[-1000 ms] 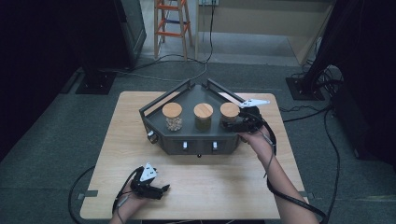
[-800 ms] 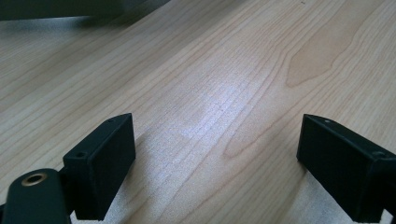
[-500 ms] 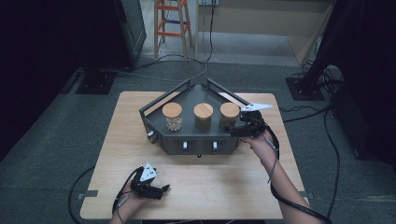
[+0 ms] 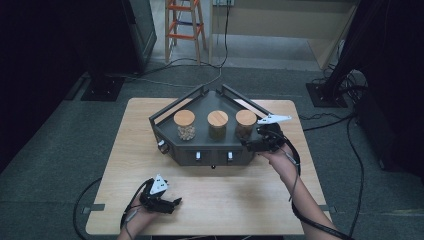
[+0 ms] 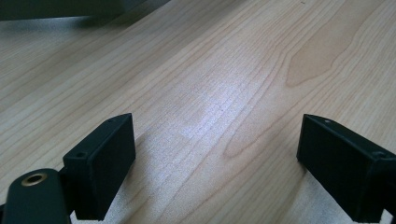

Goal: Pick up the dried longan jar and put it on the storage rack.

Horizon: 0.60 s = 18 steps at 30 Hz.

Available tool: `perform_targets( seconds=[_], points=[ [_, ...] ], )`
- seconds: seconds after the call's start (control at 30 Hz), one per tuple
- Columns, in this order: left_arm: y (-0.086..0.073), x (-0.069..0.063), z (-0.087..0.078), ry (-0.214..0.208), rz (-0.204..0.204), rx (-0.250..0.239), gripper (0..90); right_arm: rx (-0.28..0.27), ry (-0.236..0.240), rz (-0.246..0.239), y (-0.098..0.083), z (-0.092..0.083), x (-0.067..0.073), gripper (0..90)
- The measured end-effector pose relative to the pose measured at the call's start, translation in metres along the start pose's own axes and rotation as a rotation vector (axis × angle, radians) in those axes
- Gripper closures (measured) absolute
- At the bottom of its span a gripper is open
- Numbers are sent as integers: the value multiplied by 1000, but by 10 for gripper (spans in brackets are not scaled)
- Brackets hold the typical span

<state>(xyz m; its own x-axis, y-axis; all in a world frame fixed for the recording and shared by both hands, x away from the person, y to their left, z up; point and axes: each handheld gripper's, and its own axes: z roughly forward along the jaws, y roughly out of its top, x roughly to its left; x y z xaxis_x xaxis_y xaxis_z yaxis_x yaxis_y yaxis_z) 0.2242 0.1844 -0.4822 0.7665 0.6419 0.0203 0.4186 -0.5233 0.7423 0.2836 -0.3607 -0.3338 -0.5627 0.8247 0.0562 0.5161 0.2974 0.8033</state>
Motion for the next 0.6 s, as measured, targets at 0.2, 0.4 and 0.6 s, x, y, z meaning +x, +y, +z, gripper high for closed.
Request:
perform_targets(
  seconds=[0.2, 0.4, 0.6],
  points=[
    [0, 0, 0, 1, -1, -2, 115, -5, 11, -2, -6, -4, 2, 185],
    [0, 0, 0, 1, -2, -2, 115, -13, 20, 7, -14, -6, 0, 185],
    [0, 0, 0, 0, -3, -2, 115, -28, 34, 14, -23, -10, 0, 185]
  ],
)
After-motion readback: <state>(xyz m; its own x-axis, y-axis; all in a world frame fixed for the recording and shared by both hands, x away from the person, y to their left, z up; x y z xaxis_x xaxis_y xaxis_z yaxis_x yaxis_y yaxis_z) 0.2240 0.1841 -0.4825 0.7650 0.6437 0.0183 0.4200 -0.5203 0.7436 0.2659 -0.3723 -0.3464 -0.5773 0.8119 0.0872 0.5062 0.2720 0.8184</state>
